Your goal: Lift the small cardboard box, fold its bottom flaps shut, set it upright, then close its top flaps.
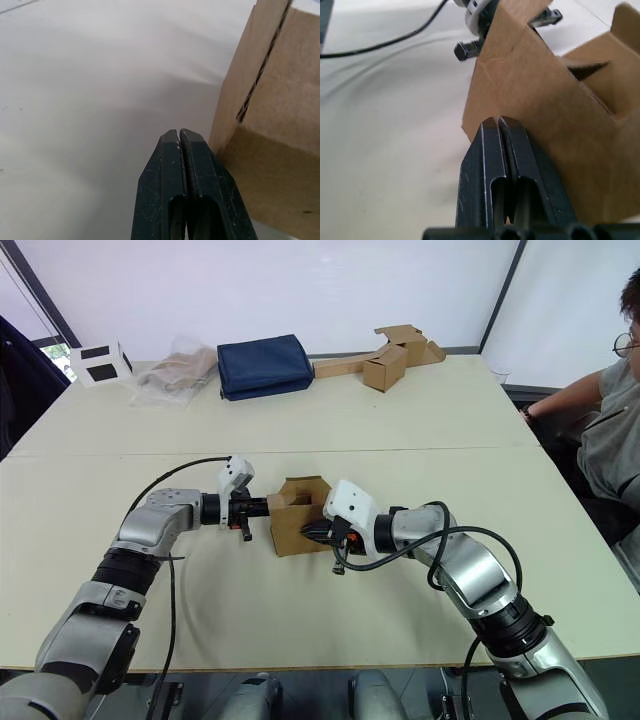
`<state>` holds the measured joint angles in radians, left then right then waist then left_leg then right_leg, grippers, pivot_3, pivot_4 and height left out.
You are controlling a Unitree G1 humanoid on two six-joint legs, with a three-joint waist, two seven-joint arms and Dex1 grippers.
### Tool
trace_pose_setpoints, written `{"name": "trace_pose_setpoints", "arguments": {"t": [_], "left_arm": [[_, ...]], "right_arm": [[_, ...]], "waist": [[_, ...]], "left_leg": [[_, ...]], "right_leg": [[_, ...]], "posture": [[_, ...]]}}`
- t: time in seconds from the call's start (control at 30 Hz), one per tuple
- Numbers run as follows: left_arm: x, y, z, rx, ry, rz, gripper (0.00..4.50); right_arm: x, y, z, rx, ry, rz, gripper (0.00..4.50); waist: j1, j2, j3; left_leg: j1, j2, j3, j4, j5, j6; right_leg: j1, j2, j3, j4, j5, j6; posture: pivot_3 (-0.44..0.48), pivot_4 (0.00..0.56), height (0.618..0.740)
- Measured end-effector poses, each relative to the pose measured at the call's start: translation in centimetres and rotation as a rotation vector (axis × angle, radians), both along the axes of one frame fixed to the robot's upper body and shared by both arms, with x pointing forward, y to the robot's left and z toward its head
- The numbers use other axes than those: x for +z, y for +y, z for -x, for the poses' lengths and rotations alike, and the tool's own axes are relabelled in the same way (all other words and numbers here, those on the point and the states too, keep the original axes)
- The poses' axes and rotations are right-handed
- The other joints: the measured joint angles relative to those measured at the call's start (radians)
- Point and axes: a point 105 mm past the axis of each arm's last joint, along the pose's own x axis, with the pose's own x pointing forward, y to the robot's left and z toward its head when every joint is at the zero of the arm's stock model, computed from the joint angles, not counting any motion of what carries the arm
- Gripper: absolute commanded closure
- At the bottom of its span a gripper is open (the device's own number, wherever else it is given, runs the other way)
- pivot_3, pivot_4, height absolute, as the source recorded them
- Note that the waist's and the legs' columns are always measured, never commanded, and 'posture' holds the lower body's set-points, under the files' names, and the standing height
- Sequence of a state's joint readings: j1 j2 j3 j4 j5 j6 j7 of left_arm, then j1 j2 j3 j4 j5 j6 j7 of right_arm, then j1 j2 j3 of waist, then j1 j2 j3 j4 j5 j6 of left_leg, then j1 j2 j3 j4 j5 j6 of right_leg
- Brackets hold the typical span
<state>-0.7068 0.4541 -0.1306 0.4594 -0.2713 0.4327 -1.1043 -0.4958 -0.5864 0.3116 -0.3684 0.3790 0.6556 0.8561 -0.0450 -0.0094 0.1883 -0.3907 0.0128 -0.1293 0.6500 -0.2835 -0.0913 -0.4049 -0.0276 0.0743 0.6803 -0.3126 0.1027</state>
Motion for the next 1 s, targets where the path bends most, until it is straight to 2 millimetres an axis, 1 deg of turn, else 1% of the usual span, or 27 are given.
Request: {"name": "trace_pose_setpoints", "arguments": {"t": [0.2,0.3,0.4,0.47,0.5,0.7,0.83,0.9,1.0], "left_arm": [[0.1,0.1,-0.1,0.011,-0.005,0.004,4.46],[0.2,-0.1,-0.1,0.009,-0.005,0.015,4.46],[0.8,-0.7,-0.2,0.001,-0.007,0.056,4.46],[0.9,-0.7,-0.2,-0.002,-0.005,0.063,4.46],[0.9,-0.8,-0.2,-0.002,-0.002,0.064,4.46],[1.0,-0.8,-0.1,-0.008,-0.005,0.066,4.46],[1.4,-0.9,-0.1,-0.013,-0.018,0.067,4.46],[1.5,-0.8,-0.1,-0.008,-0.024,0.069,4.46],[1.4,-0.4,-0.1,0.009,-0.027,0.067,4.46]], "right_arm": [[1.7,0.2,1.2,0.042,0.011,-0.053,4.5],[1.9,0.1,1.1,0.034,0.013,-0.061,4.5],[2.4,0.2,0.5,0.027,-0.013,-0.067,4.5],[2.1,0.2,0.2,0.02,-0.017,-0.062,4.5],[1.7,0.2,-0.1,0.014,-0.01,-0.051,4.5],[1.0,0.4,-0.6,0.015,0.008,-0.052,4.5],[0.1,0.6,-0.9,0.021,0.026,-0.03,4.5],[-0.2,0.6,-1.1,0.017,0.036,-0.029,4.5],[-0.3,0.7,-1.2,0.021,0.03,-0.031,4.5]], "waist": [[0.0,0.0,0.0],[0.0,0.0,0.0],[0.0,0.0,0.0],[0.0,0.0,0.0],[-0.001,0.0,0.0],[-0.001,0.0,0.0],[-0.001,0.0,0.0],[0.0,0.0,0.0],[-0.001,0.0,0.0]], "left_leg": [[0.0,0.0,0.0,0.0,0.0,0.0],[0.0,0.0,0.0,0.0,0.0,0.0],[0.0,0.0,0.0,0.0,0.0,0.0],[0.0,0.0,0.0,0.0,0.0,0.0],[0.0,0.0,0.0,0.0,0.0,0.0],[0.0,0.0,0.0,0.0,0.0,0.0],[0.0,0.0,0.0,0.0,0.0,0.0],[0.0,0.0,0.0,0.0,0.0,0.0],[0.0,0.0,0.0,0.0,0.0,0.0]], "right_leg": [[0.0,0.0,0.0,0.0,0.0,0.0],[0.0,0.0,0.0,0.0,0.0,0.0],[0.0,0.0,0.0,0.0,0.0,0.0],[0.0,0.0,0.0,0.0,0.0,0.0],[0.0,0.0,0.0,0.0,0.0,0.0],[0.0,0.0,0.0,0.0,0.0,0.0],[0.0,0.0,0.0,0.0,0.0,0.0],[0.0,0.0,0.0,0.0,0.0,0.0],[0.0,0.0,0.0,0.0,0.0,0.0]], "posture": [[0.0,0.15,0.74],[0.0,0.15,0.74],[0.0,0.15,0.74],[0.0,0.15,0.74],[0.0,0.15,0.74],[0.0,0.15,0.74],[0.0,0.15,0.74],[0.0,0.15,0.74],[0.0,0.15,0.74]]}}
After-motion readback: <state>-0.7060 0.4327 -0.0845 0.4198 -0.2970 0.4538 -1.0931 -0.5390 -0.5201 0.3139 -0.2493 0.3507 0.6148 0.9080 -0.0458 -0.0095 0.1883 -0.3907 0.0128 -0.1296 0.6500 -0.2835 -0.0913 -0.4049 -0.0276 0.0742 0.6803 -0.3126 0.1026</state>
